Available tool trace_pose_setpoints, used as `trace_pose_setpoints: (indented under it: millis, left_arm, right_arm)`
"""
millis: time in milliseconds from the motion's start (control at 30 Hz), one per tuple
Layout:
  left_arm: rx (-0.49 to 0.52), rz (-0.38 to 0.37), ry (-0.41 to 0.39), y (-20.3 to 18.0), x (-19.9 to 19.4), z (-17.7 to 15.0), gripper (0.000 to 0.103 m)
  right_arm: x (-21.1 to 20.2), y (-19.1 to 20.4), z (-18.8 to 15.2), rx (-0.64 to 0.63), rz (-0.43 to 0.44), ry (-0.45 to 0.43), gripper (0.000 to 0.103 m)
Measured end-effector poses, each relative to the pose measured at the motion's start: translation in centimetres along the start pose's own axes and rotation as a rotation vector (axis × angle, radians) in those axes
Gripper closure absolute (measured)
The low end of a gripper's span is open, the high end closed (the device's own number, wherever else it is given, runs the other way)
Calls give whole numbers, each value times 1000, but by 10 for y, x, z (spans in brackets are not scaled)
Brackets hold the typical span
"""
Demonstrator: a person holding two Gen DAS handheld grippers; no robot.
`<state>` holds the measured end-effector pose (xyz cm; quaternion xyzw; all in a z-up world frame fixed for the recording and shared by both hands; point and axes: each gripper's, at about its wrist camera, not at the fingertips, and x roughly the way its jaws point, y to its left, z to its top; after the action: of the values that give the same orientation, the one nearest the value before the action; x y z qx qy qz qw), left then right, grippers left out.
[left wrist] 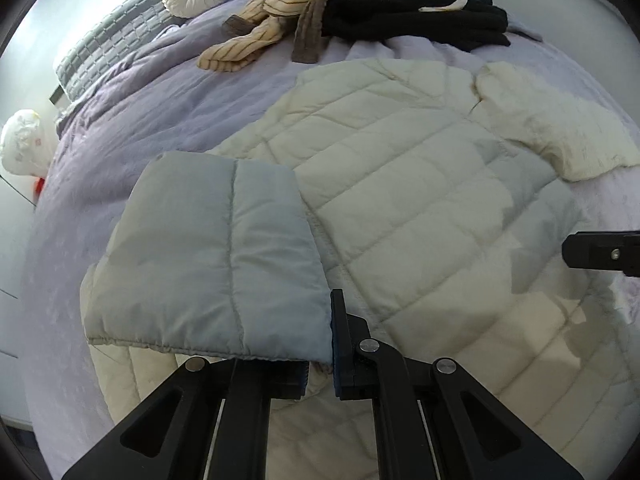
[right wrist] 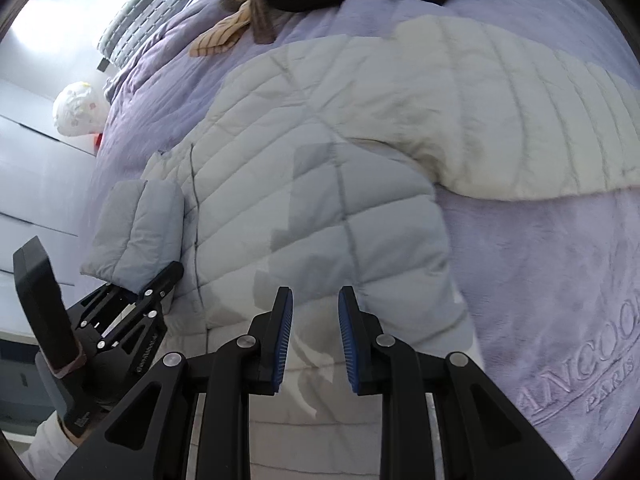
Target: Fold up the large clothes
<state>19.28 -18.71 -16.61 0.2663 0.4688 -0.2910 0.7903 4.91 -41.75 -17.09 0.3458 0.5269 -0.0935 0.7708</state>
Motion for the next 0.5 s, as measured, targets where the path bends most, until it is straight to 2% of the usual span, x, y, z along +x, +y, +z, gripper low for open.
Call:
trace_pose_setpoints:
  millis: [100,133,167,233,300,467,500]
  left_arm:
    - [-15,-15,6,0,-3,3,94]
    - [-17,-16,11,0,-3,4,91]
    - [-22,-23,17,-1,-2,4,59]
    - [-44,-33,2,-1,-8,4,6]
    - [-28,-39,-41,-6,-15,4,6]
    - [-30,-31,-45,-6,-26,-3,6]
    - [-43,-41,-54,-2,-32,-6,6]
  right_arm:
    - [-6,-6,1,4,-1,-9,73]
    - [-7,-7,1,5,-3,-13,73]
    - [-8,-8,1,4,-4,-13,72]
    - [-10,-9,0,-4,-6,-11,72]
    - [-9,-9,-1,-10,-13,-7,72]
    - [-9,-9,-4,-7,-21,-4,72]
    - [-9,-7,-4,-13,-22,-4,68]
